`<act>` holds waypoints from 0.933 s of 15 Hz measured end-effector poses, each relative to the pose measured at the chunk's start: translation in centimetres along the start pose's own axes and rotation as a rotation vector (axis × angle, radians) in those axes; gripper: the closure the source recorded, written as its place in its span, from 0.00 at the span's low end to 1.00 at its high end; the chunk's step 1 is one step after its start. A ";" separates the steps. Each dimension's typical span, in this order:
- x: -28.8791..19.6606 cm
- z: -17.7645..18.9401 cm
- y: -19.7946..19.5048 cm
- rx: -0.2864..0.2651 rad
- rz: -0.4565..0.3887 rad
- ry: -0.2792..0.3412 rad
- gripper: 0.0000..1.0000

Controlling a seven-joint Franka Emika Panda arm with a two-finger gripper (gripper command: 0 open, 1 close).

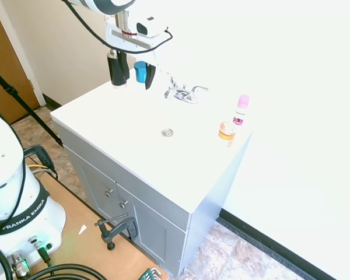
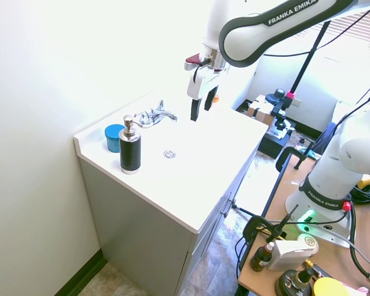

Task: Turn on the cold water

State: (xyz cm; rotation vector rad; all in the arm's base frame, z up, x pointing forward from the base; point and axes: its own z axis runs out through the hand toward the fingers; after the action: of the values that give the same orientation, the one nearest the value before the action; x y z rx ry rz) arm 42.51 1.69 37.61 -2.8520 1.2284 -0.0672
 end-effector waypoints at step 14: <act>15.5 4.0 -2.2 -0.011 0.305 0.408 0.00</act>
State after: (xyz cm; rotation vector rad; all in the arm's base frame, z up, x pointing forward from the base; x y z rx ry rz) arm 54.97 -7.99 34.12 -2.7020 1.7192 -0.6597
